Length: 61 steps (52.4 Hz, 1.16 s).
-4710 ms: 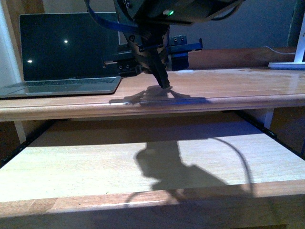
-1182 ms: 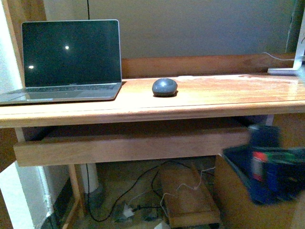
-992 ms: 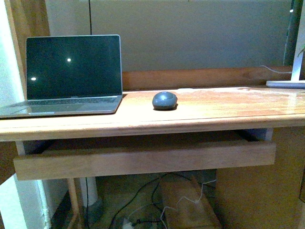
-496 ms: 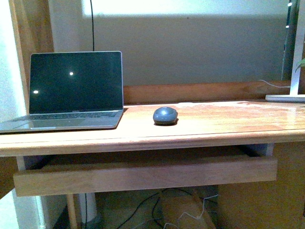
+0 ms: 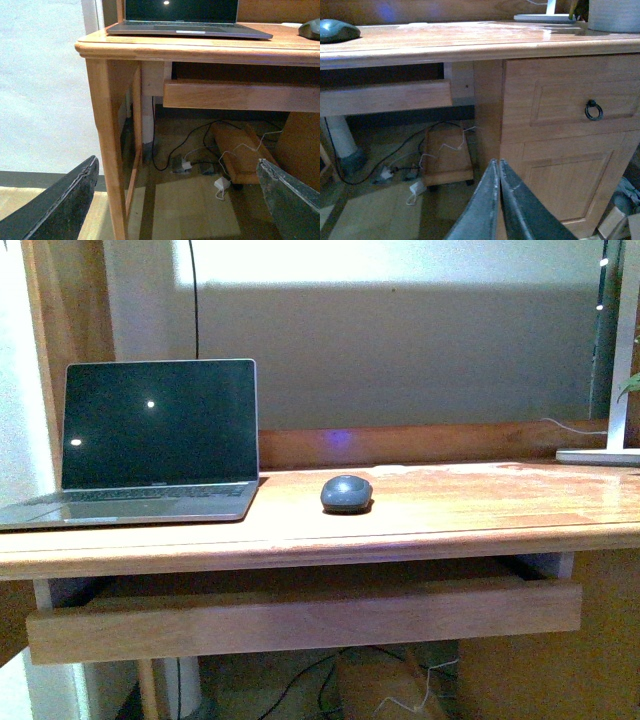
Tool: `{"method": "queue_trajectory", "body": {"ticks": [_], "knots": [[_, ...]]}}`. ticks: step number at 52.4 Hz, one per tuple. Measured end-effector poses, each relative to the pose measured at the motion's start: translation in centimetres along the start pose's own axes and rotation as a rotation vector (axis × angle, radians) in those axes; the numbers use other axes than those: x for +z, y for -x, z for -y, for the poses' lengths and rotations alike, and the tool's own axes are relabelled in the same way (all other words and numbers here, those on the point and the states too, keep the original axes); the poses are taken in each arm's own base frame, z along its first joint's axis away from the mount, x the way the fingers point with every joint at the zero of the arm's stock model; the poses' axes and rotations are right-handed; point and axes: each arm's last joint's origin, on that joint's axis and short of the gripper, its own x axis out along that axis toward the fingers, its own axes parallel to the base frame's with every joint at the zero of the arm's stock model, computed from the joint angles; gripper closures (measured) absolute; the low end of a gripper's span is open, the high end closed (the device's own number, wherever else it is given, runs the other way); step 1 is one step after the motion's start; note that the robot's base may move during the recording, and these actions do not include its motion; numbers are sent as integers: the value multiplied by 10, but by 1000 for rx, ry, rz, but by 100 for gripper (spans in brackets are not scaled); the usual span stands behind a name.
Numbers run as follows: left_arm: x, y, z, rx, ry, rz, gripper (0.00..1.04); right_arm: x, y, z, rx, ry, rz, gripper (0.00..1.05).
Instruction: Place mouse
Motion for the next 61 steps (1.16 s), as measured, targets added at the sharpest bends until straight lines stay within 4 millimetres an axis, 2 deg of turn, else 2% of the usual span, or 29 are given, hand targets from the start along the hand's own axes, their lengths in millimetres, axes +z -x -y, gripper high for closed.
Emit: {"method": "queue_trajectory", "body": {"ticks": [12, 34, 45, 61], "knots": [[0, 0, 0, 0, 0, 0, 8, 0, 0, 0, 0, 5, 0, 100], [0, 0, 0, 0, 0, 0, 8, 0, 0, 0, -2, 5, 0, 34], [0, 0, 0, 0, 0, 0, 8, 0, 0, 0, -1, 4, 0, 6], [0, 0, 0, 0, 0, 0, 8, 0, 0, 0, -2, 5, 0, 7]]}}
